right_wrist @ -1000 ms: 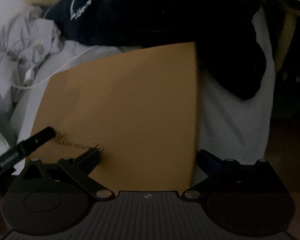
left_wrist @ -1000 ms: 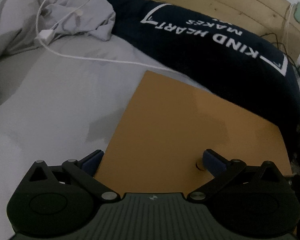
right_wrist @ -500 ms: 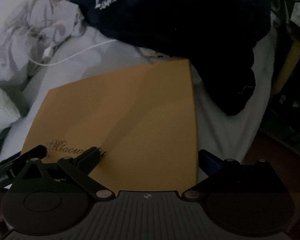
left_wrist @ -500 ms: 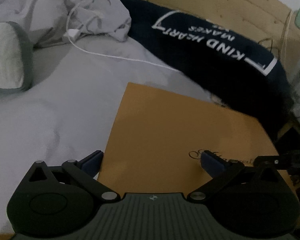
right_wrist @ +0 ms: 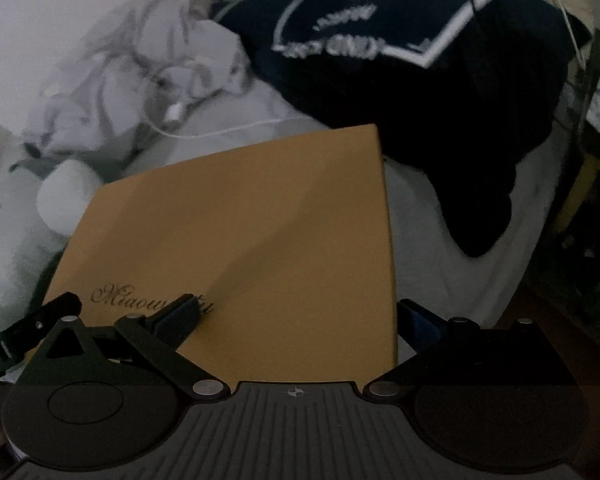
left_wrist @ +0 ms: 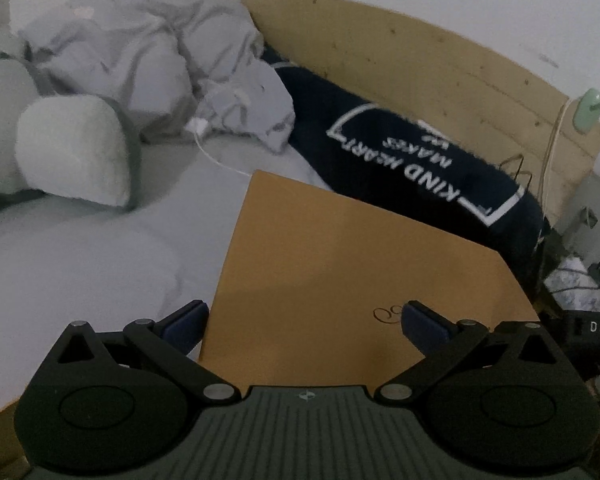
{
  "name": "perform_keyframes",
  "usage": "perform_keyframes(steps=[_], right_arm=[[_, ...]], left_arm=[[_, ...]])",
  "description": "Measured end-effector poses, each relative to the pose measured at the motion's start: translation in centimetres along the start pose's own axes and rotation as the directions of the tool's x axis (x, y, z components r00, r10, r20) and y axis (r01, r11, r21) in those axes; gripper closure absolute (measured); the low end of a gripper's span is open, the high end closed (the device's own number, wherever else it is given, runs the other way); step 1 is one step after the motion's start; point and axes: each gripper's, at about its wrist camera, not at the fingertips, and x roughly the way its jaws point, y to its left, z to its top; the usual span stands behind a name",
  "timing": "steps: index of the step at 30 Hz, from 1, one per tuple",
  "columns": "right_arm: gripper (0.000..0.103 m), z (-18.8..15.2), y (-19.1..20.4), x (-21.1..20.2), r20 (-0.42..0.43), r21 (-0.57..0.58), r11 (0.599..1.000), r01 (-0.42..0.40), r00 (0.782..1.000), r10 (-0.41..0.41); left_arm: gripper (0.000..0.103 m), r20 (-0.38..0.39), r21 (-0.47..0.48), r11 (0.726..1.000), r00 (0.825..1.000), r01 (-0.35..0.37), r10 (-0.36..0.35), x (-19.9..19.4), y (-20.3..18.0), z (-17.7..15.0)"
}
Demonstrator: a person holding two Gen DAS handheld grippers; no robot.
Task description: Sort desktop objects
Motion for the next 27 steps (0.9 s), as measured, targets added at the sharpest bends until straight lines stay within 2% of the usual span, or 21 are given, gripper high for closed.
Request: perform_keyframes(steps=[8, 15, 23, 27], right_arm=[[0.000, -2.6, 6.1, -1.6, -0.044, -0.119, 0.987, -0.107, 0.994, 0.103], [0.000, -5.0, 11.5, -2.8, -0.094, -0.219, 0.954, -0.204, 0.978, 0.187], [0.000, -7.8, 17.8, -4.2, -0.162, -0.324, 0.893, -0.313, 0.948, 0.274], [0.000, -10.0, 21.1, -3.8, -0.211, -0.379, 0.855, -0.353, 0.933, 0.292]], left_arm=[[0.000, 0.095, -0.063, 0.995, 0.992, -0.082, 0.087, -8.4, 0.8, -0.3], [0.000, 0.154, -0.145, 0.974, 0.968, -0.175, 0.197, -15.3, 3.5, -2.9], [0.000, 0.162, -0.273, 0.909, 0.917, -0.314, 0.366, -20.7, 8.0, -7.8], [0.000, 0.152, -0.339, 0.871, 0.893, -0.355, 0.423, -22.3, 10.0, -10.3]])
